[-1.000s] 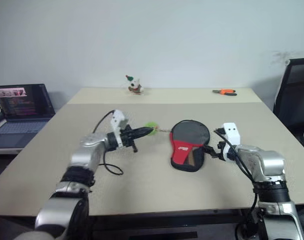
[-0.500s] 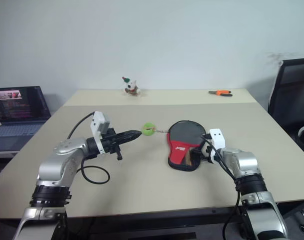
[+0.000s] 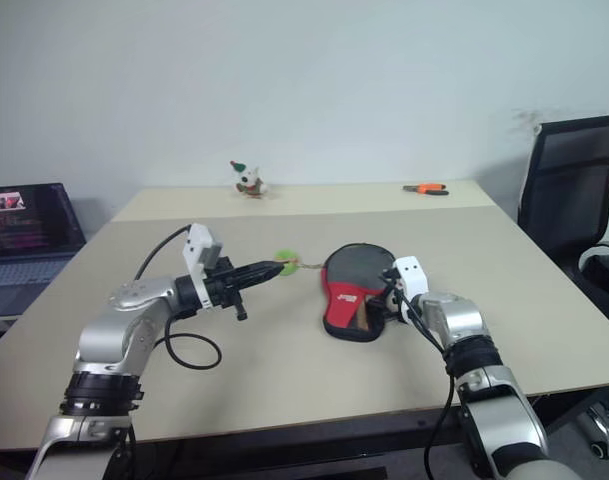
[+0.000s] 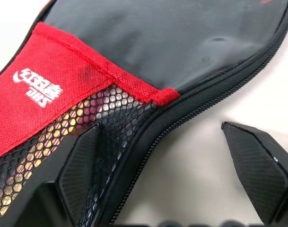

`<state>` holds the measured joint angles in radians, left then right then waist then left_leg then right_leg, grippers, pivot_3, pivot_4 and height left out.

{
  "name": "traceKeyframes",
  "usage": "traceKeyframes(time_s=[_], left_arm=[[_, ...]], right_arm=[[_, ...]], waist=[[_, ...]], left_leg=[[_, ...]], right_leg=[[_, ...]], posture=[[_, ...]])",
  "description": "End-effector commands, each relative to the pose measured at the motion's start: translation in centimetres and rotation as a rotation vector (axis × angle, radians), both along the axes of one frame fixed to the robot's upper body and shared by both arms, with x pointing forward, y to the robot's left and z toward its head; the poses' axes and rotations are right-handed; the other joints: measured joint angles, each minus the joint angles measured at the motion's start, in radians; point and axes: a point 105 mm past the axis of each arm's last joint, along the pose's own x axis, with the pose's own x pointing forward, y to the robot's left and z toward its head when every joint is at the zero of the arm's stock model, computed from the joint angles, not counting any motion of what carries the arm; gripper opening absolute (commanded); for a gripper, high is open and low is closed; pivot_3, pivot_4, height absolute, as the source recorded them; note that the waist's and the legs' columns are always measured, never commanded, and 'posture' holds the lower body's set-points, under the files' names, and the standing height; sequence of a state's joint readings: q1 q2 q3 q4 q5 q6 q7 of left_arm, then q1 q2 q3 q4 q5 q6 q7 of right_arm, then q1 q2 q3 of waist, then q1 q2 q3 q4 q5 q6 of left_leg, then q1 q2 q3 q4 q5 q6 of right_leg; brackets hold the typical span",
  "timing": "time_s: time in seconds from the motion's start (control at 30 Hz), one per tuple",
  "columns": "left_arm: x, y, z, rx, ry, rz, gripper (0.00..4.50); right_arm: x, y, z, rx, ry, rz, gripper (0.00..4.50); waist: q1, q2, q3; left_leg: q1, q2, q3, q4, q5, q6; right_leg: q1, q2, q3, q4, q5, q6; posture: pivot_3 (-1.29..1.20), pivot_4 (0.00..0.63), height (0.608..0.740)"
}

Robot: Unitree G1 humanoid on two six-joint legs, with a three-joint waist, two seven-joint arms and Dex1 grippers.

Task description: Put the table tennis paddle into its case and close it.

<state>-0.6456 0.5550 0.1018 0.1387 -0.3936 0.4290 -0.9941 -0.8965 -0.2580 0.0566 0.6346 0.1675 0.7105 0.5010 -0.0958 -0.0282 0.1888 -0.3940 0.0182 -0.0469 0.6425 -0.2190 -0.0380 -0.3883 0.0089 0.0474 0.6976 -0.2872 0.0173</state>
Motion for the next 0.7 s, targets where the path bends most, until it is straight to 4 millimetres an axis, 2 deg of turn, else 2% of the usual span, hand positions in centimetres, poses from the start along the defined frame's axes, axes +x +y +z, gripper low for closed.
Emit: traceKeyframes(time_s=[0.03,0.3,0.4,0.53,0.7], left_arm=[[-0.3,-0.2,1.7,0.011,-0.068,-0.014,0.00],[-0.4,0.0,1.4,0.016,-0.060,-0.011,0.00],[-0.7,0.4,0.9,0.020,-0.038,-0.025,0.00],[-2.1,0.5,0.3,0.026,0.012,-0.098,0.00],[-4.3,0.6,-0.3,0.035,0.084,-0.205,0.00]], right_arm=[[-0.6,2.8,-0.6,0.026,0.034,0.080,3.36],[-0.2,3.5,-0.7,0.072,0.057,0.071,0.77],[-0.2,4.0,-0.3,0.116,0.066,0.088,0.02],[-0.6,5.2,0.9,0.172,0.063,0.168,0.02],[-2.1,7.3,2.1,0.208,0.070,0.302,0.02]], waist=[[-0.003,0.000,0.000],[-0.009,0.000,0.000],[-0.012,0.000,0.000],[-0.016,0.000,0.000],[-0.018,0.000,0.000]], left_leg=[[0.000,0.001,0.000,0.000,0.000,0.000],[0.003,0.010,0.007,-0.001,0.000,0.000],[0.003,0.010,0.008,-0.001,0.000,0.000],[0.003,0.010,0.011,-0.003,0.000,0.000],[0.001,0.011,0.017,-0.012,0.000,0.000]], right_leg=[[0.000,0.002,0.000,0.000,0.000,0.000],[0.000,0.009,0.001,0.000,0.003,-0.005],[-0.001,0.009,0.002,0.000,0.003,-0.006],[-0.002,0.009,0.004,-0.001,0.003,-0.006],[-0.010,0.010,0.014,-0.001,0.003,-0.006]], posture=[[0.00,0.150,0.740],[0.00,0.150,0.740],[0.00,0.150,0.740],[0.00,0.150,0.740],[0.00,0.150,0.740]])
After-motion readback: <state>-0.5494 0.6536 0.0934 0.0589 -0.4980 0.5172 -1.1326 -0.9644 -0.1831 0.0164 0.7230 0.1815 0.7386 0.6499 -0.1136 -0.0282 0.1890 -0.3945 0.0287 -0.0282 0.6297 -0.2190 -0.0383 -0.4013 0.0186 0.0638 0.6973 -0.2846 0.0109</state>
